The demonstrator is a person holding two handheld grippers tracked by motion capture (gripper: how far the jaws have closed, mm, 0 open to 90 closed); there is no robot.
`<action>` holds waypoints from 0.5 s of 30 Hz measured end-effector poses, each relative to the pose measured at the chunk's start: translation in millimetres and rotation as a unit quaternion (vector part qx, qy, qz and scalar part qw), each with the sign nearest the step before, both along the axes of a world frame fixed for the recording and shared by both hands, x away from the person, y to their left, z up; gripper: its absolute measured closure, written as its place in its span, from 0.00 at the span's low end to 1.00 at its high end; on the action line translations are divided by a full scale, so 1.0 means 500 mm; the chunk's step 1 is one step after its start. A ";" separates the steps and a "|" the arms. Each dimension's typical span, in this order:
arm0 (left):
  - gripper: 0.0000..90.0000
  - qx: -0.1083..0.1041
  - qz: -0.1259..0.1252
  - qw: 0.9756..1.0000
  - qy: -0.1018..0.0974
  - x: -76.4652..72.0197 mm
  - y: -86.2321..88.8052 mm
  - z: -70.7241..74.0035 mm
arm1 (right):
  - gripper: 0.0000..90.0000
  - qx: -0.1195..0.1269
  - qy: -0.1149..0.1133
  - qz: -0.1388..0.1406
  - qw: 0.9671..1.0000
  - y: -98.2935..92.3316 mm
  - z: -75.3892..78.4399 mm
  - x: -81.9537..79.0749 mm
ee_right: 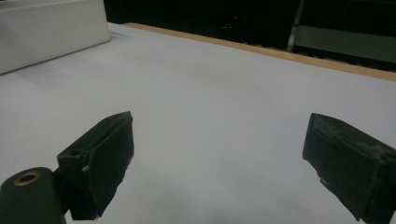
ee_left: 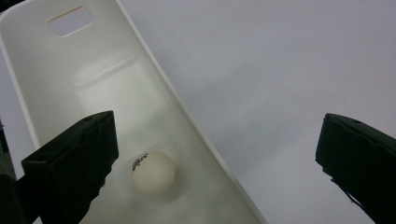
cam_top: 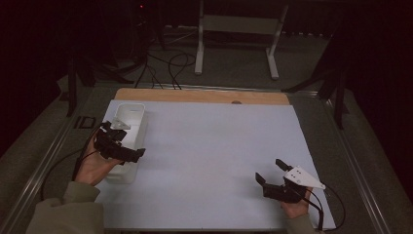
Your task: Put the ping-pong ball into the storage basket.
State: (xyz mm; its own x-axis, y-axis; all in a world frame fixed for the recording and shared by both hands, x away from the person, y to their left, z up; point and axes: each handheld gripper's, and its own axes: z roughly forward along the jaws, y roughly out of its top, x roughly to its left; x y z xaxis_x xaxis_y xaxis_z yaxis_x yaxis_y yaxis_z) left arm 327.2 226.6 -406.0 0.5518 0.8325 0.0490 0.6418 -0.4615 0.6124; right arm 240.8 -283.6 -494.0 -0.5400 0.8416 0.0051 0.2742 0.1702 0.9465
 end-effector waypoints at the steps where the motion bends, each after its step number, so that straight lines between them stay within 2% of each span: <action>1: 0.00 -0.002 0.000 1.000 -0.001 -0.001 -0.001 0.000 | 0.10 0.000 0.000 -0.001 1.000 0.000 0.000 -0.001; 15: 0.00 -0.010 -0.013 1.000 -0.016 -0.012 -0.012 -0.001 | 0.10 0.000 0.000 -0.003 1.000 0.000 0.001 -0.001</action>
